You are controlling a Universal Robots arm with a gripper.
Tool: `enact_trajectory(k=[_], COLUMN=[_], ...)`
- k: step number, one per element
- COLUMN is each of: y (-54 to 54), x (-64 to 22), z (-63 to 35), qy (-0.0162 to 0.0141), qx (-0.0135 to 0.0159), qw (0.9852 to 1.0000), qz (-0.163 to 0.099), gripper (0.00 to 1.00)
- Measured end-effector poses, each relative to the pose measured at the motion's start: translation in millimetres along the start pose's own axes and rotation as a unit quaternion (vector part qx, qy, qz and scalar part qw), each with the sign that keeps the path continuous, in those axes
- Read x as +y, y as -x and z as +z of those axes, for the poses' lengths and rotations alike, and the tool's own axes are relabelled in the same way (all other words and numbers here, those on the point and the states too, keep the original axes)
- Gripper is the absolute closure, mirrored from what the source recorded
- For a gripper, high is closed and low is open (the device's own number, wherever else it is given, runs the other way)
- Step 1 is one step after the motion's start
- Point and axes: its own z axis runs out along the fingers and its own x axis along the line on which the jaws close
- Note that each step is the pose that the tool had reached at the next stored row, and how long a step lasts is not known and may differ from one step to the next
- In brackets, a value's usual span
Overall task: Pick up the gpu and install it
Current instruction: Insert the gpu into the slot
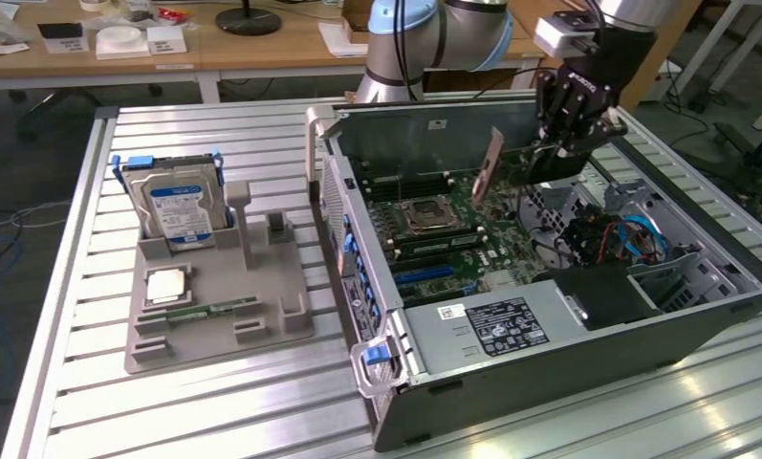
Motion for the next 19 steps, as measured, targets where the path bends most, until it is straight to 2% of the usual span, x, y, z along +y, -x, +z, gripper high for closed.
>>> enact_trajectory(k=[3, 12, 19], y=[-0.4, -4.7, -6.2], x=[0.0, 0.9, 10.7], z=[0.0, 0.0, 0.4], qy=[-0.0001, -0.0001, -0.0006], qx=[-0.0018, -0.0024, -0.0025], qw=[1.0, 1.0, 1.0], qz=[0.008, 0.008, 0.009], gripper=[0.73, 0.73, 0.73])
